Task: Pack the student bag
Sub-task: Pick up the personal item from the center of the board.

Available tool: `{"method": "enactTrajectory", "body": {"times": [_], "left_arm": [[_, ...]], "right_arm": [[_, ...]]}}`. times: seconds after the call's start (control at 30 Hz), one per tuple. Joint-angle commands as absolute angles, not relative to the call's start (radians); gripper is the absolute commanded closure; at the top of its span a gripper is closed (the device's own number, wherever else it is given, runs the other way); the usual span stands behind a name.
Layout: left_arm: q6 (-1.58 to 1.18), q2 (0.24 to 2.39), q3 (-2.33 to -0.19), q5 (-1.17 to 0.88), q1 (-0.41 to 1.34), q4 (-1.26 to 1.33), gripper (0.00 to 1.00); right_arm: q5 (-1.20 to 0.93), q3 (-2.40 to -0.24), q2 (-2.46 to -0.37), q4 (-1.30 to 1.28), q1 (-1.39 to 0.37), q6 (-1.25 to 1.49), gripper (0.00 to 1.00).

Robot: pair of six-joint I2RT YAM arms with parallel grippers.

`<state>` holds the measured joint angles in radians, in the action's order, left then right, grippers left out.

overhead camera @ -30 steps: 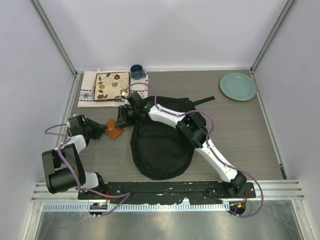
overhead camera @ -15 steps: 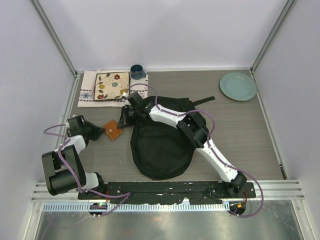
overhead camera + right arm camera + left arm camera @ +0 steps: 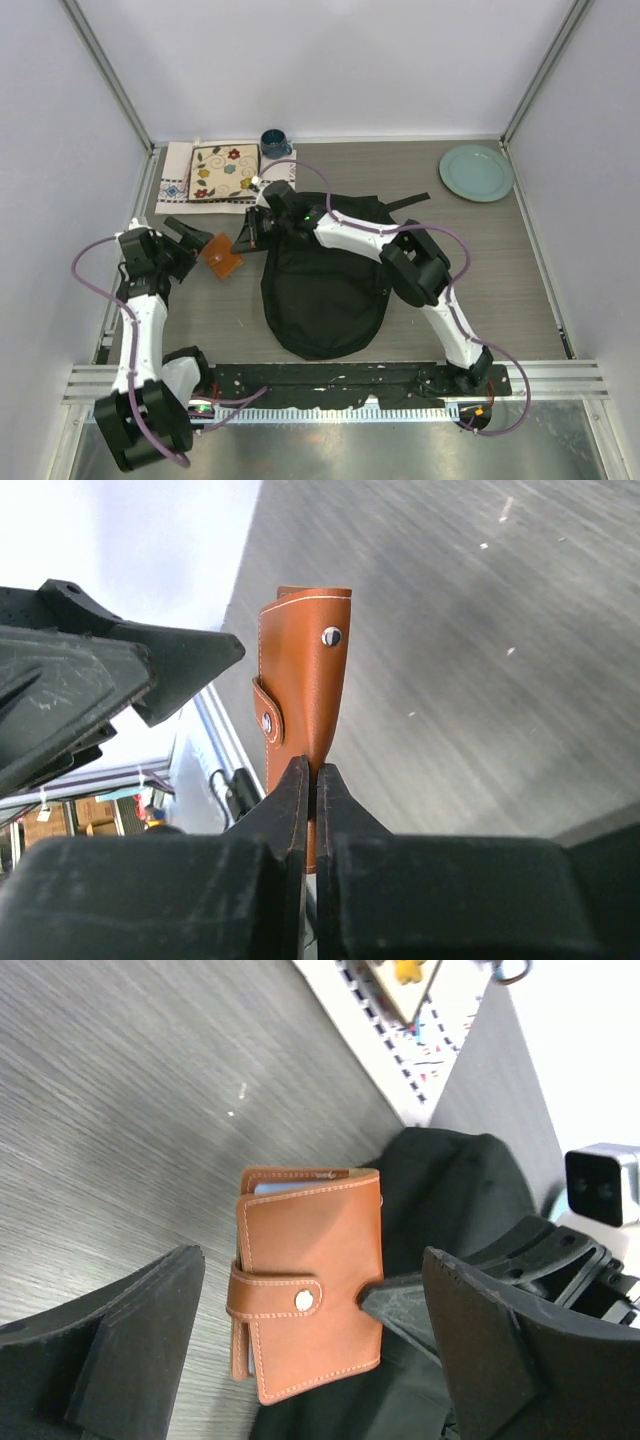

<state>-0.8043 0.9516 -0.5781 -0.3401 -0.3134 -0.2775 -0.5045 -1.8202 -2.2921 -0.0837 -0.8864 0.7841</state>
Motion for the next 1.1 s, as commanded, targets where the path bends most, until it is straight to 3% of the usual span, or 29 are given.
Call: {"method": "enactTrajectory", "body": {"times": [0.0,0.2,0.33,0.5,0.67,0.8,1.07], "left_arm": [[-0.785,0.800,-0.632,-0.362,-0.311,-0.440,0.05],[-0.871,0.637,-0.586,-0.491,-0.310,-0.466,0.00],[-1.017,0.516,-0.519,-0.664,-0.311,-0.306,0.00],[-1.060,0.537,-0.502,-0.744,-0.267,-0.200,0.02],[-1.072,0.526,-0.541,-0.698,-0.155,-0.164,0.02],[-1.043,0.584,-0.567,-0.638,0.039,-0.138,0.02],[-1.043,0.623,-0.574,-0.514,0.224,-0.054,0.11]], "right_arm": [[-0.466,-1.682,-2.067,0.103,-0.893,0.842,1.00],[-0.348,-1.360,-1.824,0.205,-0.897,0.862,1.00],[-0.290,-1.188,-1.637,0.251,-0.897,0.908,1.00],[-0.214,-0.982,-1.470,0.347,-0.897,0.992,1.00],[-0.134,-0.862,-1.332,0.377,-0.897,1.052,1.00],[-0.120,-0.836,-1.287,0.394,-0.896,1.077,1.00],[-0.097,-0.788,-1.236,0.414,-0.896,1.117,1.00]]}}
